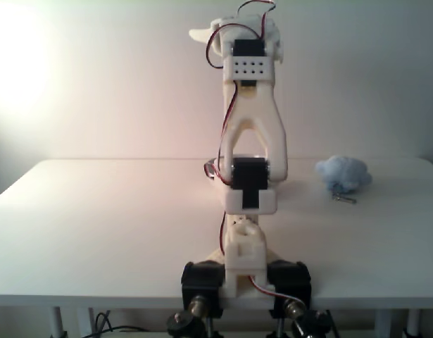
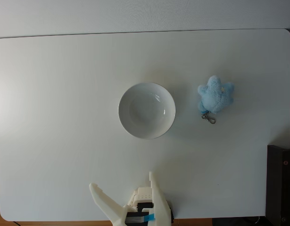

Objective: Grasp a skyblue doll and put it into the bowl.

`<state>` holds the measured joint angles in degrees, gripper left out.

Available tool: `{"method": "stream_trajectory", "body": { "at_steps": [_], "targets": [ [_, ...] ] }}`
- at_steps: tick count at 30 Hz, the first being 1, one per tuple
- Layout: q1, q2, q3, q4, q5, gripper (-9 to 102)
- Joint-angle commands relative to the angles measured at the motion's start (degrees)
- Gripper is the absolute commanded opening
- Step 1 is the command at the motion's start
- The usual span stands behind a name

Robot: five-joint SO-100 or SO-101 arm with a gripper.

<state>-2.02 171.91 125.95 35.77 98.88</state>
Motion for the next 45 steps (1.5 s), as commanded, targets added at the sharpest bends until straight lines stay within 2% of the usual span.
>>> {"method": "stream_trajectory", "body": {
  "at_steps": [1, 18, 27, 39, 45],
  "targets": [
    [1.76, -10.28, -7.73, -0.35, -0.44, 54],
    [17.49, -58.97, -36.65, -0.26, -0.44, 54],
    [19.25, -78.66, -47.90, -0.26, -0.44, 54],
    [21.71, -94.92, -52.91, -1.14, 0.53, 54],
    [26.89, -98.96, -52.82, -1.14, 0.53, 54]
  ]
}}
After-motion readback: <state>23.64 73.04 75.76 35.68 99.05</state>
